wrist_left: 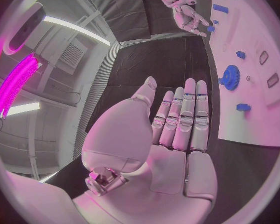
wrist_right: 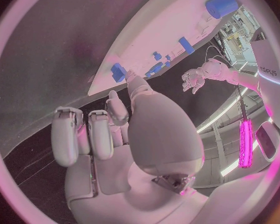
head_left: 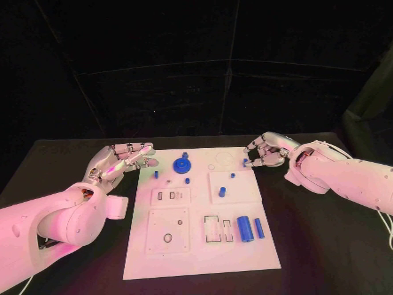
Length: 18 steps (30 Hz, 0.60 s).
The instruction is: Assemble the parts on the task board
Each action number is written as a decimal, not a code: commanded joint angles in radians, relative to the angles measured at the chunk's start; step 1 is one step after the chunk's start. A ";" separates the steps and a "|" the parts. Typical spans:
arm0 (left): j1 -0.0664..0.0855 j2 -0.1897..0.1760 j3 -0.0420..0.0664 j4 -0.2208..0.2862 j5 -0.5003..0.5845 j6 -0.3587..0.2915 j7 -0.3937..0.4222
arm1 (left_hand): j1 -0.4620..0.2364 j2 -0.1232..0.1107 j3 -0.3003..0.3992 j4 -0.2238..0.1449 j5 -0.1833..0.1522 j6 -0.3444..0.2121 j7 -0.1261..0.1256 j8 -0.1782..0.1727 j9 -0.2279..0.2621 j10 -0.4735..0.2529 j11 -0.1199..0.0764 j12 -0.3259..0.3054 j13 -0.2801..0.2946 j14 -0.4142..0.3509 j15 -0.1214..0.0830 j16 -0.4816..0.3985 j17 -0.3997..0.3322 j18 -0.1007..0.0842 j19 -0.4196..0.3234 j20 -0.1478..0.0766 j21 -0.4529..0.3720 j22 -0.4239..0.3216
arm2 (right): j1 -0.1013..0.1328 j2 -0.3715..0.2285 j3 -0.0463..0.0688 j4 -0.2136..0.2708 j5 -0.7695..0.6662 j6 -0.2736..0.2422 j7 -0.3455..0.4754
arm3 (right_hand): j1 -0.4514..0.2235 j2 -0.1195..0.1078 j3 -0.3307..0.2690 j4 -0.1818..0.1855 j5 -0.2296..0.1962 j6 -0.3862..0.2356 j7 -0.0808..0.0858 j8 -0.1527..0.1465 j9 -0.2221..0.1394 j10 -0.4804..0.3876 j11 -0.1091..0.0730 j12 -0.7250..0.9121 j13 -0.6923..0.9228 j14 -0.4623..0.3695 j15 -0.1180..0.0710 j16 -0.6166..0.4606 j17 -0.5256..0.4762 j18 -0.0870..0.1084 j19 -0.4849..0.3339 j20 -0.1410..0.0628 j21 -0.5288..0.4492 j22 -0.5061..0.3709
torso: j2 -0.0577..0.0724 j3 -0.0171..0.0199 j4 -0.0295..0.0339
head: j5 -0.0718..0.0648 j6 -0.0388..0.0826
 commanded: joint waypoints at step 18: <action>0.001 0.001 0.001 -0.001 -0.005 0.012 0.004 | 0.002 0.007 -0.001 -0.006 -0.005 0.004 -0.002 -0.003 0.000 0.000 -0.002 -0.003 0.000 0.000 -0.001 -0.005 0.001 0.014 0.002 0.005 -0.005 -0.001 | -0.009 0.022 0.001 -0.028 0.005 0.048 -0.002 | 0.018 0.036 0.000 -0.014 -0.009 0.028 -0.007 0.011 0.005 0.002 -0.005 0.011 0.012 0.067 -0.006 -0.004 0.083 -0.008 0.000 -0.002 -0.001 0.106 | 0.000 -0.0007 0.0006 | -0.001 -0.005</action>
